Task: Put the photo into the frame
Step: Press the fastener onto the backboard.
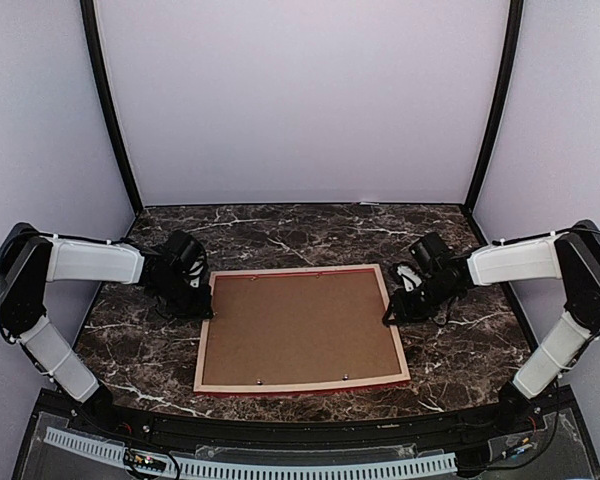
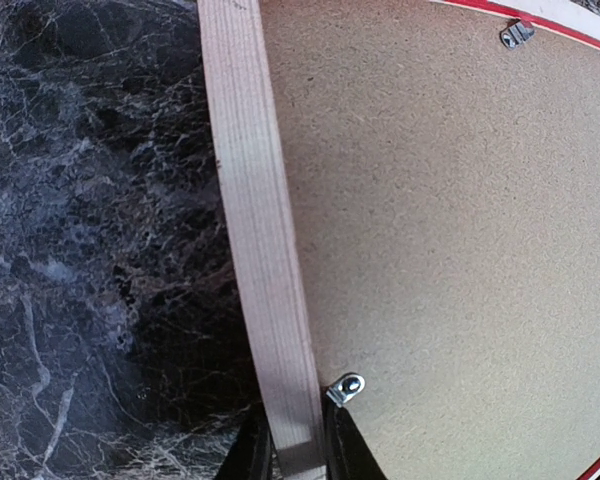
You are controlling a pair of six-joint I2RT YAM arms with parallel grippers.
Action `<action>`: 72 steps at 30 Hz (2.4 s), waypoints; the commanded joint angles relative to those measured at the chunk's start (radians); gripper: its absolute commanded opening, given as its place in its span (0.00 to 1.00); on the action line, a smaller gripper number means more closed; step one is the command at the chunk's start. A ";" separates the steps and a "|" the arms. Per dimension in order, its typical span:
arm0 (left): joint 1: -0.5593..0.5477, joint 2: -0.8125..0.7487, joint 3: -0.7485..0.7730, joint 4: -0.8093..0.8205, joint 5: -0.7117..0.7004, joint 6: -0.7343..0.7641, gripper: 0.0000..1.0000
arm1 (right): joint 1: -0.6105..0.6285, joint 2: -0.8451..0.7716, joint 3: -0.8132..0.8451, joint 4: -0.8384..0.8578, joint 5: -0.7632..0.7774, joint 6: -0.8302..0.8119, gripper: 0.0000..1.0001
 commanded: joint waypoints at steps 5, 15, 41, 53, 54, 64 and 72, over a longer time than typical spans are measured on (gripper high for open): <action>-0.038 0.026 -0.028 0.018 0.099 0.031 0.16 | 0.042 0.019 0.040 0.003 0.048 -0.041 0.33; -0.041 0.029 -0.027 0.015 0.098 0.031 0.16 | 0.077 0.053 0.054 -0.015 0.138 -0.062 0.21; -0.044 0.031 -0.028 0.023 0.103 0.026 0.16 | 0.008 0.058 0.062 0.083 -0.044 0.086 0.38; -0.045 0.031 -0.032 0.023 0.102 0.026 0.16 | -0.021 0.064 0.038 0.080 -0.059 0.098 0.22; -0.045 0.030 -0.033 0.023 0.102 0.026 0.16 | -0.022 0.064 0.037 0.076 -0.060 0.090 0.21; -0.045 0.032 -0.035 0.025 0.102 0.026 0.16 | -0.021 0.101 0.087 -0.064 -0.040 -0.057 0.25; -0.045 0.034 -0.032 0.023 0.101 0.026 0.17 | -0.020 0.114 0.117 -0.152 -0.054 -0.128 0.36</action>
